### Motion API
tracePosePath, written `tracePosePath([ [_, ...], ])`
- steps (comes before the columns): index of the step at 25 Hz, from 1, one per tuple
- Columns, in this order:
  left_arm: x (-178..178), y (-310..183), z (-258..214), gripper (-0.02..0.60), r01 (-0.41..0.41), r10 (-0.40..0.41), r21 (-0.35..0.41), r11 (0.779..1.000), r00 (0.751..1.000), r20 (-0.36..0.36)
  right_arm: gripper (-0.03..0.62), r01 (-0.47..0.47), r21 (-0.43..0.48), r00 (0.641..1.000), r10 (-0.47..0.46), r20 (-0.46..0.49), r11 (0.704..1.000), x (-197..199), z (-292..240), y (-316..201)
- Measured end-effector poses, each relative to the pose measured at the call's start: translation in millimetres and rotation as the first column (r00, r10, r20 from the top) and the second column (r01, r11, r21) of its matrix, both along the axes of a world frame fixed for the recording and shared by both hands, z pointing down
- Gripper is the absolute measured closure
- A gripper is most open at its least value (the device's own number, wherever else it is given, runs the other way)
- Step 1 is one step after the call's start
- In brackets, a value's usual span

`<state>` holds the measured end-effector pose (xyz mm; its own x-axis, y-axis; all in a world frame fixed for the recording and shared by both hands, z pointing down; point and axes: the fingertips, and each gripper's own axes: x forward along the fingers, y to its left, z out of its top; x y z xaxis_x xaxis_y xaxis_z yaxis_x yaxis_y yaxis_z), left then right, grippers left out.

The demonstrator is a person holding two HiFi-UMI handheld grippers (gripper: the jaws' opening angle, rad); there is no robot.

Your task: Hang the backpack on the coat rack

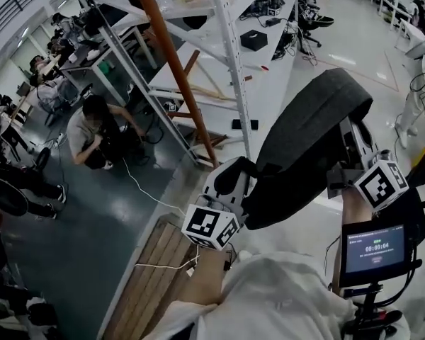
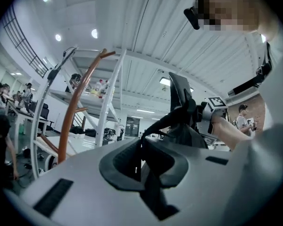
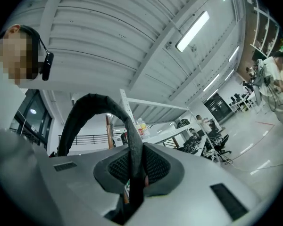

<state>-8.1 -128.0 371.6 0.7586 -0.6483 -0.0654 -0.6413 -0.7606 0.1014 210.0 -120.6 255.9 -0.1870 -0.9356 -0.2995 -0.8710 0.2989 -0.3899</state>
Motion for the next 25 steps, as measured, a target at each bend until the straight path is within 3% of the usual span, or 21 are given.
tracePosePath([
  [5,-65.2,-14.4,9.4,0.552,0.074,-0.074,0.007,0.997,0.997,-0.009,0.548,0.044,0.015,0.999,-0.044,-0.02,0.999,-63.7,7.4,-29.5],
  [11,-110.9,4.8,-10.7,0.552,0.205,-0.205,0.019,0.979,0.979,-0.009,0.551,0.172,0.02,0.985,-0.172,-0.008,0.985,-112.1,-8.7,-39.3],
  [18,-121.7,-18.6,-6.1,0.552,0.312,-0.312,0.008,0.95,0.95,0.008,0.551,0.305,0.018,0.952,-0.306,0.003,0.952,-142.3,-7.9,-87.5],
  [25,-134.0,-16.5,-15.5,0.552,0.386,-0.386,0.018,0.922,0.923,-0.011,0.551,0.366,0.044,0.93,-0.367,0.008,0.93,-160.0,-21.0,-105.2],
])
